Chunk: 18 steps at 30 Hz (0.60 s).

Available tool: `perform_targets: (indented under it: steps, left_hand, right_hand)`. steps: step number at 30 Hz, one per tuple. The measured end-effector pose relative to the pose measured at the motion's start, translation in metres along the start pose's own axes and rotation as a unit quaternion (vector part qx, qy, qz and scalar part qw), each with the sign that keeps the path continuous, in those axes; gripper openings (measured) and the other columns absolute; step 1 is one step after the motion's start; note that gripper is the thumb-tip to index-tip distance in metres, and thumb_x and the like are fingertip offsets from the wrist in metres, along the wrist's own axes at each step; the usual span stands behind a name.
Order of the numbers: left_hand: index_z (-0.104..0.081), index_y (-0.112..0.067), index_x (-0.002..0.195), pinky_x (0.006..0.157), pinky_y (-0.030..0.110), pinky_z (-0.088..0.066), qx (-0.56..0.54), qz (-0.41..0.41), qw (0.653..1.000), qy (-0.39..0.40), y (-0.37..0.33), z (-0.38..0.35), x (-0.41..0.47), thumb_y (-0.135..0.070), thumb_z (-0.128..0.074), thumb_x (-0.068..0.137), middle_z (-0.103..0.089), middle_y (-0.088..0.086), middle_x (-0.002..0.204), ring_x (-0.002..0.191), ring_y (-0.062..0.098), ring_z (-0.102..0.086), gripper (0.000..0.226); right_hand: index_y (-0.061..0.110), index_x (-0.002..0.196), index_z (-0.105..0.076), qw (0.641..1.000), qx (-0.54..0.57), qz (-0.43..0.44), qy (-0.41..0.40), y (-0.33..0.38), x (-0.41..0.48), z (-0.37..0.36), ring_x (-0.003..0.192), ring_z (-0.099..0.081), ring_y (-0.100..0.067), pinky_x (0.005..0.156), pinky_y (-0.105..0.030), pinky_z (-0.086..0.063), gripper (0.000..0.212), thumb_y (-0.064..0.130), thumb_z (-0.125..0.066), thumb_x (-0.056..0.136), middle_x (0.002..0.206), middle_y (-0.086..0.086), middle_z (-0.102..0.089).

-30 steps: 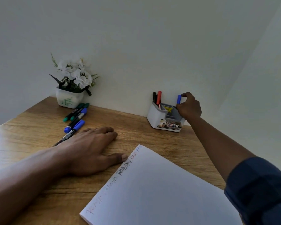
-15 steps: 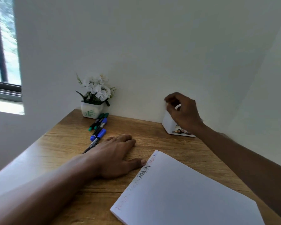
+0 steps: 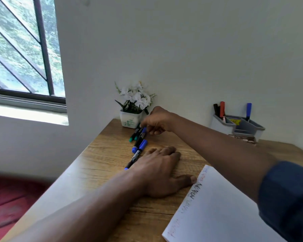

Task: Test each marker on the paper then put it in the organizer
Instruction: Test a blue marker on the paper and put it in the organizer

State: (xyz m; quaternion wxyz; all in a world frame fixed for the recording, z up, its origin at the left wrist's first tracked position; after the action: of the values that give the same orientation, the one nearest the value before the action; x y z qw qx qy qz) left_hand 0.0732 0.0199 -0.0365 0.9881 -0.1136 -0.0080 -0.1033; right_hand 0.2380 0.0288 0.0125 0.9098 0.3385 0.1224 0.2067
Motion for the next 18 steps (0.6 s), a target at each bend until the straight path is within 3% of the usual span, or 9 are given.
perform_targets:
  steps: [3, 6, 9, 12, 15, 18]
  left_hand:
    - [-0.026, -0.025, 0.158, 0.123, 0.044, -0.018, 0.0, -0.006, 1.0, -0.009, 0.0, 0.0, -0.001, -0.078, -0.037, 0.091, -0.016, -0.002, 0.169, 0.153, 0.021, -0.019, 0.086]
    - [-0.029, -0.023, 0.157, 0.123, 0.045, -0.019, 0.001, -0.012, 1.0, -0.02, 0.001, -0.001, -0.001, -0.077, -0.037, 0.091, -0.018, 0.0, 0.168, 0.153, 0.022, -0.021, 0.086]
    - [-0.027, -0.022, 0.158, 0.124, 0.046, -0.016, 0.0, -0.016, 1.0, -0.019, 0.002, -0.001, 0.0, -0.076, -0.038, 0.092, -0.018, 0.001, 0.168, 0.154, 0.022, -0.018, 0.087]
    - [-0.026, -0.022, 0.159, 0.125, 0.045, -0.014, -0.003, -0.019, 1.0, -0.024, 0.003, -0.002, 0.001, -0.077, -0.038, 0.091, -0.017, 0.001, 0.169, 0.154, 0.021, -0.017, 0.088]
    - [-0.026, -0.021, 0.159, 0.125, 0.044, -0.013, -0.003, -0.022, 0.999, -0.025, 0.003, -0.003, 0.0, -0.077, -0.038, 0.091, -0.017, 0.002, 0.168, 0.154, 0.021, -0.017, 0.088]
    - [-0.026, -0.021, 0.158, 0.125, 0.045, -0.015, 0.001, -0.021, 0.999, -0.026, 0.003, -0.002, 0.0, -0.077, -0.038, 0.091, -0.018, 0.002, 0.168, 0.154, 0.021, -0.017, 0.089]
  right_hand:
    - [0.008, 0.096, -0.061, 0.998, -0.037, -0.031, 0.031, 0.004, 0.01, -0.009, 0.056, -0.061, -0.019, 0.052, -0.026, -0.053, 0.024, 0.018, -0.078, 0.083, 0.083, -0.012, -0.065]
    - [0.006, 0.104, -0.061, 0.998, -0.031, -0.052, 0.035, 0.001, 0.017, -0.01, 0.061, -0.063, -0.02, 0.06, -0.028, -0.056, 0.021, 0.015, -0.072, 0.088, 0.09, -0.014, -0.064]
    - [0.004, 0.1, -0.06, 0.997, 0.013, -0.074, 0.018, -0.005, 0.017, -0.005, 0.063, -0.063, -0.022, 0.051, -0.027, -0.057, 0.017, 0.007, -0.071, 0.087, 0.093, -0.015, -0.063]
    - [0.004, 0.086, -0.059, 0.991, 0.082, -0.104, -0.006, -0.011, 0.012, 0.005, 0.059, -0.061, -0.019, 0.045, -0.025, -0.056, 0.012, 0.004, -0.071, 0.087, 0.083, -0.013, -0.062]
    - [0.0, 0.098, -0.064, 0.975, 0.193, -0.105, -0.033, -0.016, 0.009, 0.02, 0.06, -0.063, -0.021, 0.049, -0.029, -0.058, 0.015, 0.002, -0.072, 0.085, 0.084, -0.017, -0.066]
    - [-0.004, 0.088, -0.064, 0.944, 0.319, -0.069, -0.053, -0.02, 0.002, 0.043, 0.064, -0.066, -0.027, 0.05, -0.03, -0.061, 0.007, -0.003, -0.07, 0.085, 0.084, -0.022, -0.068]
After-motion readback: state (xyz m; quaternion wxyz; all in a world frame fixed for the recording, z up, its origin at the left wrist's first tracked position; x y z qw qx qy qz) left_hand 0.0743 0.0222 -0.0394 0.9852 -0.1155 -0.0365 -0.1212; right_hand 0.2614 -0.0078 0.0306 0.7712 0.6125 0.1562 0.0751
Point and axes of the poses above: each hand's wrist, its own x-axis towards the middle knuckle, its own z-axis out of the back of the hand, y = z × x, the point moved 2 cm from there along x, towards the middle knuckle
